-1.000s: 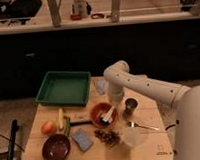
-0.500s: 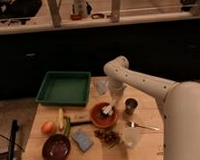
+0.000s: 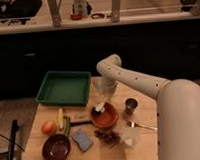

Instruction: Wipe red bowl with brush

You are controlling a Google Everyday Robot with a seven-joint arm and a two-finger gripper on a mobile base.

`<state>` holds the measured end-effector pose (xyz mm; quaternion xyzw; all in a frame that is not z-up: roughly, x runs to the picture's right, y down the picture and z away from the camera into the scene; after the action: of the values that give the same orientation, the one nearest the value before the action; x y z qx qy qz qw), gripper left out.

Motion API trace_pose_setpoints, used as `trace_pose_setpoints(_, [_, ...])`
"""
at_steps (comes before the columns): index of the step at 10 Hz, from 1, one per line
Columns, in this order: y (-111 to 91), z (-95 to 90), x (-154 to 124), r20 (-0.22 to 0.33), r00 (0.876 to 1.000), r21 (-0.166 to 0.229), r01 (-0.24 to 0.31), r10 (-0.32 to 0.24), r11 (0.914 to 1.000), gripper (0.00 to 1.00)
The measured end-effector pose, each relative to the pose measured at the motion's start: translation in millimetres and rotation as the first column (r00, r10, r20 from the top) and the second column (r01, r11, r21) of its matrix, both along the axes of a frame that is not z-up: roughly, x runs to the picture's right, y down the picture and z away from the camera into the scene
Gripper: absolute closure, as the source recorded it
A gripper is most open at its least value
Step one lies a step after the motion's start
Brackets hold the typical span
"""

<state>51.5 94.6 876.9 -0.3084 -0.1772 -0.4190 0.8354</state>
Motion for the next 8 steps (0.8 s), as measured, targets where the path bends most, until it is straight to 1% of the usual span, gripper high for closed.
trace_pose_setpoints(2, [10,-9.4,-16,0.054,0.998,-0.008,0.032,-0.031,0.9995,1.00])
trace_pose_setpoints(4, [30,-20.6,-17,0.070,0.996,-0.030,0.053,-0.050,0.9982,1.00])
trace_pose_setpoints(5, [38,-25.3,-9,0.058,0.997,-0.041,0.046,-0.044,0.9981,1.00])
trace_pose_setpoints(6, [41,-26.4,-1,0.046,0.998,-0.052,0.046,-0.043,0.9976,1.00])
trace_pose_setpoints(8, [49,-27.8,31,-0.011,1.000,-0.080,0.028,-0.029,0.9964,1.00])
